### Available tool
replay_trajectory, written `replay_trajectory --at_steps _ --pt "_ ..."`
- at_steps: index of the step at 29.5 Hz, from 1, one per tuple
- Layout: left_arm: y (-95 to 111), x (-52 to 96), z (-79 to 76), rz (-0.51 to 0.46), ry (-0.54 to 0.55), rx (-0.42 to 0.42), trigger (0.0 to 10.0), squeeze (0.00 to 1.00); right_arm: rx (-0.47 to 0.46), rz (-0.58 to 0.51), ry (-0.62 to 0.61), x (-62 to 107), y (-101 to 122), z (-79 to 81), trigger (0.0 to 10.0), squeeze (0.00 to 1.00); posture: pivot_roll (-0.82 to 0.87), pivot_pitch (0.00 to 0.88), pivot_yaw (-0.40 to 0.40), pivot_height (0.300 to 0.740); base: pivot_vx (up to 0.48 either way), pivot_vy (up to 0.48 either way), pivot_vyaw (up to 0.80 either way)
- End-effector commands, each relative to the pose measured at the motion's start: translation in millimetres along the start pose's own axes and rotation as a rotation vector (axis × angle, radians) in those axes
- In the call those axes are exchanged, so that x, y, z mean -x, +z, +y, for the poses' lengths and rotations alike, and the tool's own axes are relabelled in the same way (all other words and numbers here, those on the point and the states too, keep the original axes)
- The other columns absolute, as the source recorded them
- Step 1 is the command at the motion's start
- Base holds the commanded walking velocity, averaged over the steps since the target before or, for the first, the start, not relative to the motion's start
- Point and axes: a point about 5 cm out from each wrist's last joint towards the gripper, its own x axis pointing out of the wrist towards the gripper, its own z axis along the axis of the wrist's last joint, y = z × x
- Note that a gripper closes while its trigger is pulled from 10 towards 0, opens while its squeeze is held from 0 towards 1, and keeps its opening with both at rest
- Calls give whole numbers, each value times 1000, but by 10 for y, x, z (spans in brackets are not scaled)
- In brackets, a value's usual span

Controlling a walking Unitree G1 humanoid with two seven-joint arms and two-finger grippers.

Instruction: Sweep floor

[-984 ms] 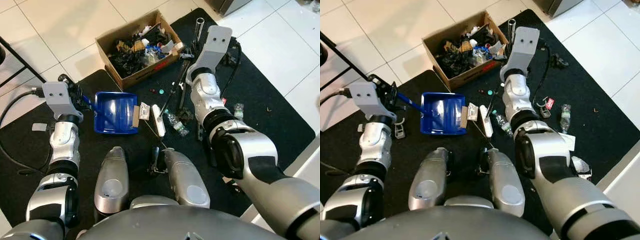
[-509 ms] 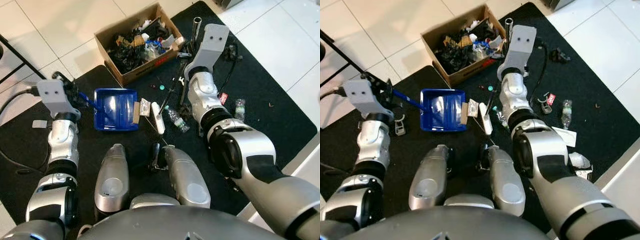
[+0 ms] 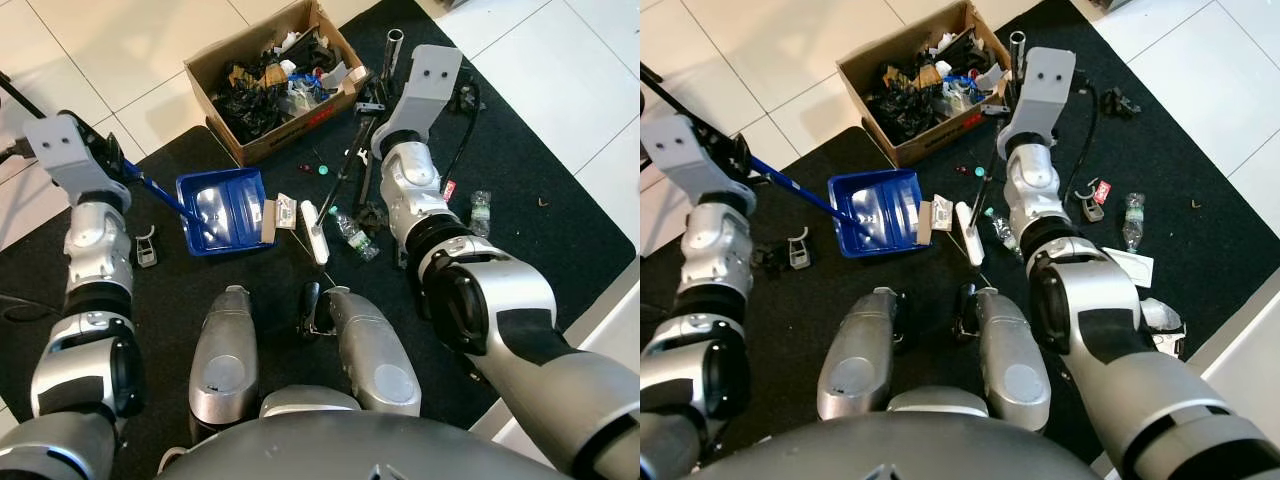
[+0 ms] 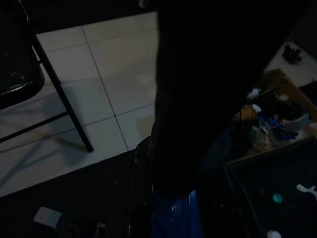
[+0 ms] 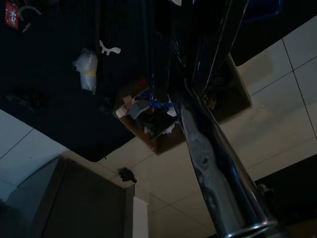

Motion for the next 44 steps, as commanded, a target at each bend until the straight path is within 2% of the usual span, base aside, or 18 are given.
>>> replay_trajectory --at_steps 1,6,9,10,11,13,14,17,20,28,30,31,35,37,40,41,44 --pt "-313 82 78 210 0 8 10000 0 -13 -54 -4 -36 111 -20 10000 0 232 190 -130 740 0 0 0" --pt "-218 23 102 225 -14 -8 10000 0 -15 -58 3 -42 124 -8 10000 0 234 188 -129 740 0 0 0" --pt "-23 -87 98 233 -54 -35 10000 0 -22 -63 19 -47 134 27 10000 0 237 179 -125 740 0 0 0" --pt "-23 -87 98 233 -54 -35 10000 0 -22 -63 19 -47 134 27 10000 0 237 179 -125 740 0 0 0" --pt "81 -140 94 235 -71 -53 10000 0 -25 -65 26 -48 139 43 10000 0 236 176 -122 740 0 0 0" --pt "81 -140 94 235 -71 -53 10000 0 -25 -65 26 -48 139 43 10000 0 236 176 -122 740 0 0 0" --pt "196 -199 99 237 -68 -77 10000 0 -29 -67 31 -49 143 57 10000 0 233 173 -114 740 0 0 0" --pt "289 -244 106 239 -57 -94 10000 0 -33 -70 34 -49 147 64 10000 0 233 173 -111 740 0 0 0" --pt "478 -329 138 226 13 -131 10000 0 -50 -76 33 -41 141 65 10000 0 227 173 -97 740 0 0 0" --pt "554 -368 92 201 34 -153 10000 0 -72 -71 33 -23 108 67 10000 0 220 175 -93 740 0 0 0" --pt "578 -391 4 179 17 -188 10000 0 -129 -59 43 -4 67 95 10000 0 214 176 -91 740 0 0 0" --pt "578 -391 4 179 17 -188 10000 0 -129 -59 43 -4 67 95 10000 0 214 176 -91 740 0 0 0" --pt "583 -418 -110 178 -15 -205 10000 0 -259 -45 90 17 30 225 10000 0 211 179 -88 740 0 0 0" --pt "584 -429 -158 180 -31 -213 10000 0 -316 -52 157 22 52 354 10000 0 203 179 -83 740 0 0 0" --pt "586 -435 -176 181 -34 -215 10000 0 -343 -56 187 20 70 408 10000 0 203 179 -83 740 0 0 0" --pt "595 -446 -210 180 -37 -218 10000 0 -389 -78 237 11 135 488 10000 0 196 178 -79 740 0 0 0" --pt "603 -454 -232 179 -41 -220 10000 0 -435 -108 242 -17 219 477 10000 0 189 177 -78 740 0 0 0"
